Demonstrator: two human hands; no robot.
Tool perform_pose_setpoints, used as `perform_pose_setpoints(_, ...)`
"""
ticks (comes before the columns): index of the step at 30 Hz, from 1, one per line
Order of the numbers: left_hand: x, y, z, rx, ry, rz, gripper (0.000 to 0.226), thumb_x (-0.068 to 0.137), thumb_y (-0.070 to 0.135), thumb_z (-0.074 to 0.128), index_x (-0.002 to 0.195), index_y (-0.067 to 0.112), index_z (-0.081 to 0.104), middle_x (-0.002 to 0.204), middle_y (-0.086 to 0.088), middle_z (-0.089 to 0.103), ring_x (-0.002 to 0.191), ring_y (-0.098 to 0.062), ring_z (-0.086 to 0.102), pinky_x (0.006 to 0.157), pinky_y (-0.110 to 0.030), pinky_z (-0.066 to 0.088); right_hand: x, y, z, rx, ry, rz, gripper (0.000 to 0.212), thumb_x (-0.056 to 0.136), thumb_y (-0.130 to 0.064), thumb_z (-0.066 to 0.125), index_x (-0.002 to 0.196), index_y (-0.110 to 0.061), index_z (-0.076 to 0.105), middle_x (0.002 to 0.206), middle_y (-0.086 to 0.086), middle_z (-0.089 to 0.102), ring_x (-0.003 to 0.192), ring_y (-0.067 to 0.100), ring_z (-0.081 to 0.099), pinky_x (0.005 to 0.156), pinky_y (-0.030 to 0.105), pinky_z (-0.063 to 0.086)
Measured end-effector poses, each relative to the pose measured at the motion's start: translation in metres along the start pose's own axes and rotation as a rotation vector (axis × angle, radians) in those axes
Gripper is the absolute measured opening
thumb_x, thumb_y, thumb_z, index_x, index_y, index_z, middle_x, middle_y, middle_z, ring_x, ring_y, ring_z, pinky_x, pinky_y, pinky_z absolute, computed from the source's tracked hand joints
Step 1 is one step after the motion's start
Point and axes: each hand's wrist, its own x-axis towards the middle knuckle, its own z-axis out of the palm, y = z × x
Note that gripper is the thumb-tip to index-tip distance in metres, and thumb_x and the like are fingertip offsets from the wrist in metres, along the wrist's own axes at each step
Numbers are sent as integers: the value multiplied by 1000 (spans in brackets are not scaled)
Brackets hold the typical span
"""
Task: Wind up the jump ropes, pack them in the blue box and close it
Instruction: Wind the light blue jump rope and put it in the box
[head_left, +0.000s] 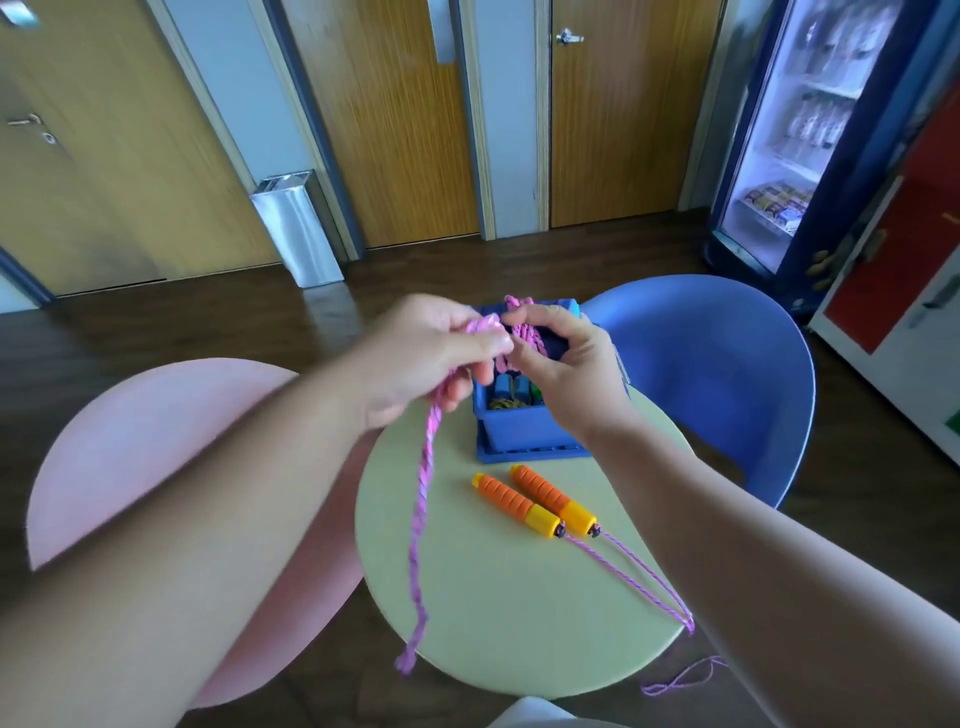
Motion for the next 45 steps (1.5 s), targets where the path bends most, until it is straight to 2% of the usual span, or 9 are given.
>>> perform_pose_setpoints(6, 17, 46, -51, 224, 225, 36, 19, 99, 20, 67, 88, 6, 73, 64, -2, 61, 38, -7, 30, 39, -19, 22, -24, -14, 9, 89, -120, -35, 18, 87, -7, 77, 103, -15, 75, 87, -1, 71, 77, 21, 67, 84, 47, 60)
perform_pose_setpoints(9, 22, 52, -49, 370, 215, -14, 22, 99, 22, 64, 88, 5, 74, 61, -2, 53, 43, -12, 29, 43, -21, 20, -31, -26, 13, 101, -236, -90, 20, 90, -9, 76, 108, -15, 75, 91, -3, 74, 85, 27, 68, 86, 46, 57)
perform_pose_setpoints(13, 25, 50, -35, 450, 170, -79, 26, 100, 26, 64, 89, 4, 72, 56, 2, 50, 42, -9, 32, 41, -20, 23, -32, -38, 8, 5, -399, -42, 29, 93, -9, 72, 117, -24, 73, 98, -16, 72, 93, 4, 64, 85, 18, 48)
perform_pose_setpoints(17, 22, 52, -25, 398, 120, -128, 28, 100, 25, 64, 84, 5, 71, 54, 3, 48, 41, -8, 31, 38, -19, 22, -31, -37, -2, -221, -534, 13, 28, 96, -15, 68, 122, -26, 71, 101, -24, 71, 93, -5, 63, 86, 8, 43)
perform_pose_setpoints(22, 18, 60, -8, 253, 76, -123, 25, 101, 22, 64, 86, 4, 71, 55, 3, 47, 41, -8, 31, 39, -20, 22, -37, -27, 6, -139, -289, 55, 36, 72, -30, 90, 106, -29, 77, 96, -17, 74, 96, 8, 66, 86, 15, 49)
perform_pose_setpoints(27, 21, 73, -6, 241, 42, -24, 24, 100, 21, 64, 93, 0, 73, 55, 3, 48, 42, -8, 29, 41, -21, 21, -27, -25, 2, -288, 2, 5, 23, 78, -24, 84, 96, -36, 78, 89, -25, 73, 93, 6, 67, 84, 18, 53)
perform_pose_setpoints(37, 55, 25, -55, 405, 127, 113, 10, 94, 27, 75, 101, 22, 80, 72, -3, 63, 44, -7, 36, 50, -28, 34, -38, -34, -36, 252, -105, 153, 20, 85, 11, 70, 104, 3, 72, 71, -8, 67, 50, 2, 55, 51, 8, 41)
perform_pose_setpoints(41, 53, -23, -47, 292, 87, -2, 15, 100, 20, 65, 104, 27, 77, 76, 0, 72, 58, -17, 60, 55, -30, 50, -28, -43, -34, 329, -67, 182, 13, 90, -4, 71, 102, -8, 75, 75, 13, 52, 49, 16, 27, 42, 21, 23)
perform_pose_setpoints(45, 30, -56, 6, 164, -74, -52, 26, 107, 32, 51, 108, 24, 75, 70, 2, 66, 50, -12, 45, 47, -25, 38, -11, -56, -24, 418, 126, 194, 19, 95, -7, 65, 113, -1, 70, 79, 9, 53, 43, 9, 41, 40, 19, 27)
